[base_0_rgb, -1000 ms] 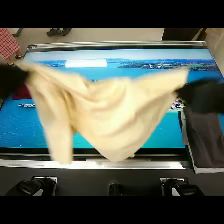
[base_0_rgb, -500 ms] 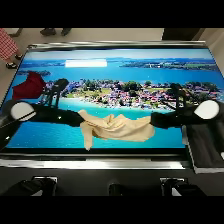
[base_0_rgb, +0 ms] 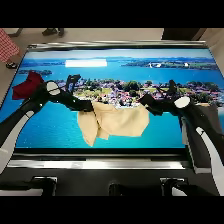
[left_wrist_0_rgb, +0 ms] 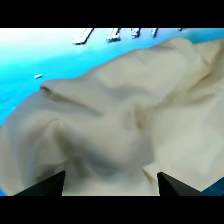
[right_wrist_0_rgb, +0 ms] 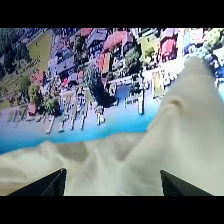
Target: Fold the shirts.
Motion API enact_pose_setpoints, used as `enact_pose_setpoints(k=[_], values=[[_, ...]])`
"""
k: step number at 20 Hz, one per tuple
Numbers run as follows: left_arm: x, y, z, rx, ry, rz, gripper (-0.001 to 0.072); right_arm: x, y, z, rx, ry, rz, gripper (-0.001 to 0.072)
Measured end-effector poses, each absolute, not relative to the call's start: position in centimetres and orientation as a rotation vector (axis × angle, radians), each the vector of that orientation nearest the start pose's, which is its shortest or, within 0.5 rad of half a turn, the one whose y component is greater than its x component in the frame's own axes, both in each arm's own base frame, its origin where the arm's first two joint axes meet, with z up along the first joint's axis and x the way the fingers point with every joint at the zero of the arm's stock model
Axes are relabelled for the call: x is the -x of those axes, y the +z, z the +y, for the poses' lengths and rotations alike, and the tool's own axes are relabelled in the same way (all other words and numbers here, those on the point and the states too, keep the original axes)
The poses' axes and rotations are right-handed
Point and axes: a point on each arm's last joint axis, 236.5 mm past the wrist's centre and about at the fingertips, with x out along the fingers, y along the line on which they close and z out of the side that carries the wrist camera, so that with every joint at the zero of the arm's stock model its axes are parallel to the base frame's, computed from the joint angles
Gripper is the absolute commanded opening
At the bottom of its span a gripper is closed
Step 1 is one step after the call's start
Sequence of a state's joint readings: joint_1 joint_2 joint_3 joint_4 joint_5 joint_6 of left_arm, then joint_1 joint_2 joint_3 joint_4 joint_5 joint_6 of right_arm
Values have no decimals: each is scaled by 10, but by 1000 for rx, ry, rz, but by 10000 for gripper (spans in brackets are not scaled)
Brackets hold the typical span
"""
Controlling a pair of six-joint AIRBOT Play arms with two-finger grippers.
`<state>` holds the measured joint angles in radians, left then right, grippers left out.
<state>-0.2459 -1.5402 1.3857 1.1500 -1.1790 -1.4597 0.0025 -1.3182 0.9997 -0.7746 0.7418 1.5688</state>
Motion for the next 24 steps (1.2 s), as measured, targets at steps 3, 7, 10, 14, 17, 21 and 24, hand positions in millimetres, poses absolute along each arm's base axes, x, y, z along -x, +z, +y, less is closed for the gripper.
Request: enact_pose_setpoints(k=[3,7,10,14,17,21,24], values=[[-403,12,-147,148,-426,1370,706,-433,39,80,-828,224,1050,672],[-356,11,-105,217,-328,1450,706,-370,21,35,-768,226,1298,672],[-290,-21,-119,320,-341,1547,703,-329,-9,27,-755,187,1453,675],[-235,-60,-168,490,-394,1584,645,-302,-36,47,-716,199,1559,704],[-230,-75,-200,590,-402,1546,522,-297,-43,65,-666,233,1584,703],[-242,-92,-215,681,-347,1495,232,-294,-57,92,-592,281,1617,708],[-249,-99,-215,711,-317,1473,37,-299,-71,115,-572,306,1623,699]])
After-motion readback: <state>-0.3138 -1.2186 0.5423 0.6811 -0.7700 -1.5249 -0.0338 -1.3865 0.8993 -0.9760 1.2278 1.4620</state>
